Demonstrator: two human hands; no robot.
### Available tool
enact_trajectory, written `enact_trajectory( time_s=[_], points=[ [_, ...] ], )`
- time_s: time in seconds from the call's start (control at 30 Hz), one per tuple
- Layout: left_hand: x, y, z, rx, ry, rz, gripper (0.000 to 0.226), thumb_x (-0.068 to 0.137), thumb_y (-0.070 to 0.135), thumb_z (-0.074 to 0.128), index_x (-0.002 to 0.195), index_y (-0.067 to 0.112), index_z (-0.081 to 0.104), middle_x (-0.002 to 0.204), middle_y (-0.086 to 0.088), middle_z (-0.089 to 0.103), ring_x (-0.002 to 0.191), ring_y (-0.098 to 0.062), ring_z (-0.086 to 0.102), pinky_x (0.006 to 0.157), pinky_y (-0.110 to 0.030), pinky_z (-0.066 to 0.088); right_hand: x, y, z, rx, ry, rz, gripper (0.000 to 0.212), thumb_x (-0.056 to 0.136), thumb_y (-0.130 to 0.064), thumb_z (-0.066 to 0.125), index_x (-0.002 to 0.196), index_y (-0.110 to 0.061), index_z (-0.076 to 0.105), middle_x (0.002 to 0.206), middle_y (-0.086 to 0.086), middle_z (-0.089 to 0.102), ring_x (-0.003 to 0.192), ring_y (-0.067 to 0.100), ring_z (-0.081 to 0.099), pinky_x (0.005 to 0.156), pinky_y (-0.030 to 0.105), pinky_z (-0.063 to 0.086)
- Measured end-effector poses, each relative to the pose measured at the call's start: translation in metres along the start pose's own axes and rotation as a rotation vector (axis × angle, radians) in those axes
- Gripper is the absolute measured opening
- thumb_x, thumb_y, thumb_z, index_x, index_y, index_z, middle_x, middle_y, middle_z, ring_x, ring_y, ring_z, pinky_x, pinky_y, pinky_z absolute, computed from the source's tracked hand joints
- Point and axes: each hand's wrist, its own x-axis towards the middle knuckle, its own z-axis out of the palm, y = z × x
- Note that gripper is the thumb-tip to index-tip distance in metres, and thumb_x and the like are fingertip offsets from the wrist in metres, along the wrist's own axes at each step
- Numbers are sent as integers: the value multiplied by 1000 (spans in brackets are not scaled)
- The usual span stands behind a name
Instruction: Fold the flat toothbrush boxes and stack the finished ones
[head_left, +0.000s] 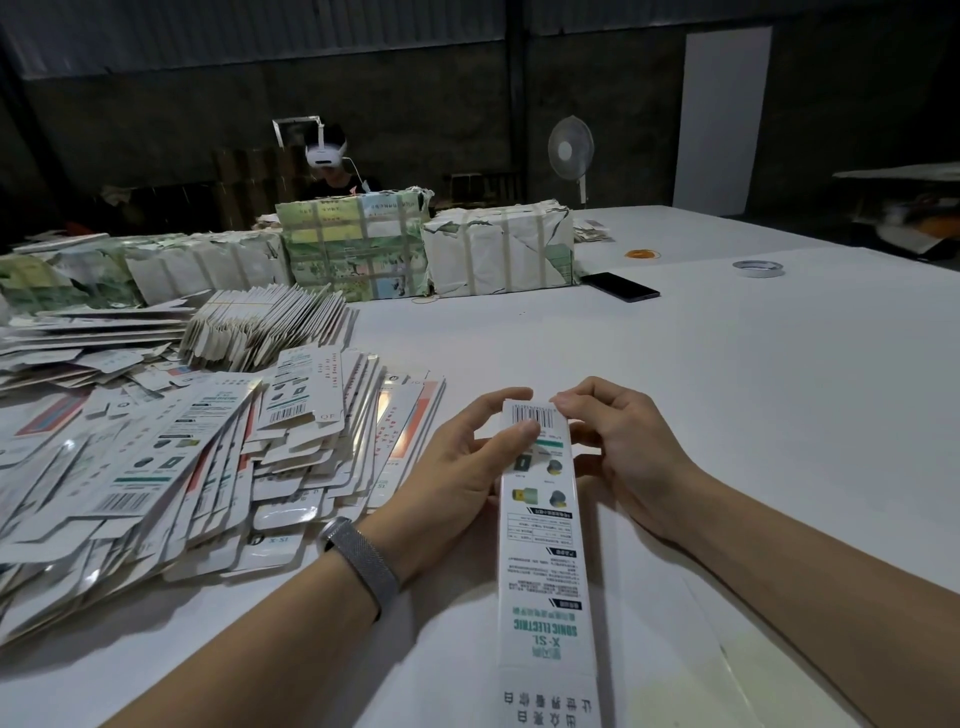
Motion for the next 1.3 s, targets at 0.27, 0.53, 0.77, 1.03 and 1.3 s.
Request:
enact_trajectory(
  time_s=[0.27, 0.53, 0.77, 1.03, 1.3],
  points=[
    [1, -2, 0, -27, 33, 3, 33, 81, 42, 68, 112, 34, 60, 97, -15, 76, 78, -28, 72, 64, -34, 59, 0, 5, -1, -15, -9, -53, 28, 99, -22, 59, 71, -19, 62, 80, 14, 71, 79, 34, 69, 56, 35, 51],
    [1, -3, 2, -63, 60, 24, 41, 81, 40, 68, 117, 25, 57, 91, -19, 75, 70, -27, 70, 59, -33, 58, 1, 8, 0, 20, -22, -109, 20, 84, -15, 74, 99, -11, 62, 82, 9, 74, 73, 29, 73, 57, 32, 58],
    [1, -4, 0, -46, 71, 27, 30, 84, 40, 68, 110, 28, 61, 91, -19, 75, 70, -28, 72, 59, -33, 58, 3, 6, -1, 134, -53, -18, 31, 58, -23, 83, 80, -8, 68, 79, 14, 73, 71, 33, 71, 64, 42, 60],
    [1, -4, 2, -66, 58, 35, 17, 83, 38, 68, 99, 32, 65, 90, -20, 75, 69, -28, 71, 59, -34, 59, 4, 8, -1, 175, -56, -35, 27, 63, -18, 80, 82, -4, 66, 78, 13, 71, 69, 29, 72, 60, 36, 61],
    [2, -5, 1, -55, 64, 24, 16, 83, 41, 69, 96, 33, 64, 91, -20, 75, 70, -28, 72, 59, -34, 59, 3, 9, 0, 124, -31, -30, 25, 64, -21, 80, 81, -7, 68, 81, 14, 73, 73, 33, 71, 67, 41, 60]
  ],
)
